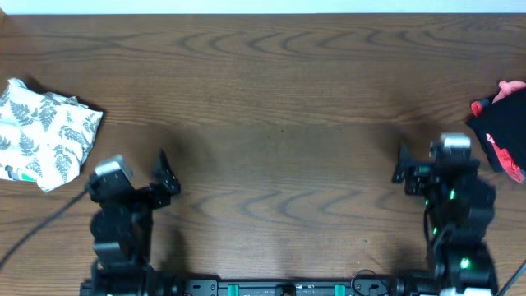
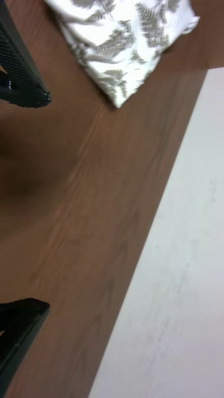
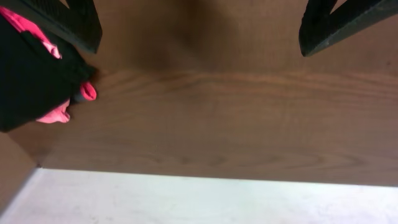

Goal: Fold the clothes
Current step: 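Reach the right gripper to the black garment in the right pile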

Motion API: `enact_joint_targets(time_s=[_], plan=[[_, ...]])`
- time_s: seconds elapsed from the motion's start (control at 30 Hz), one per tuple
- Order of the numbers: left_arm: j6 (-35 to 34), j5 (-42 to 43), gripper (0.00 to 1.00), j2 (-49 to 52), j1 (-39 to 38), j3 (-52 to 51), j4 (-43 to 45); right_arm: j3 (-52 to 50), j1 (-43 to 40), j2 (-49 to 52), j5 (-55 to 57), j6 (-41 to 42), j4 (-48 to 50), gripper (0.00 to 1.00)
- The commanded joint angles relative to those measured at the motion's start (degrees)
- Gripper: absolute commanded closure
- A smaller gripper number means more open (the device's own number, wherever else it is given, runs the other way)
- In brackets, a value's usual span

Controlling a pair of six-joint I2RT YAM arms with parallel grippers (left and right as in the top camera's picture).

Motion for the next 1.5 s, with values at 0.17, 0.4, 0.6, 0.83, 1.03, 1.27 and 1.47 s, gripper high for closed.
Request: enact_joint_targets(time_s=[0.17, 0.4, 0.6, 0.83, 1.03, 1.27, 1.47], plan=[[-0.46, 0.02, 0.02, 22.29, -0.22, 25.24, -21.20, 25.46, -0.37, 26.14, -0.37, 1.16, -19.04, 0.01], [-0.50, 1.16, 0.02, 32.11, -0.24, 37.07, -34.69, 33.31, -0.37, 34.23, -3.43, 1.11, -26.23, 0.01], [-0.50, 1.14, 0.02, 32.20, -0.22, 37.13, -35.08, 33.33, -3.96, 34.25, 3.21, 7.56, -24.63, 0.01], [-0.50, 2.64, 0.02, 32.22, -0.24, 37.16, -35.43, 33.99, -30.34, 36.63, -8.87, 9.49, -19.71, 0.01], [1.51, 2.54, 0.02, 34.49, -1.25, 39.76, -36.68, 34.01, -47.74, 41.18, -20.20, 10.58, -10.80, 0.01], [1.46, 2.49, 0.02, 37.75, -1.57, 42.03, -36.72, 34.01, -52.15, 51.80, -19.65, 8.57, -7.39, 0.01], [1.49, 2.36, 0.02, 38.12, -1.57, 42.03, -36.76, 34.01, -53.11, 62.16, -19.61, 8.57, -2.91, 0.01]])
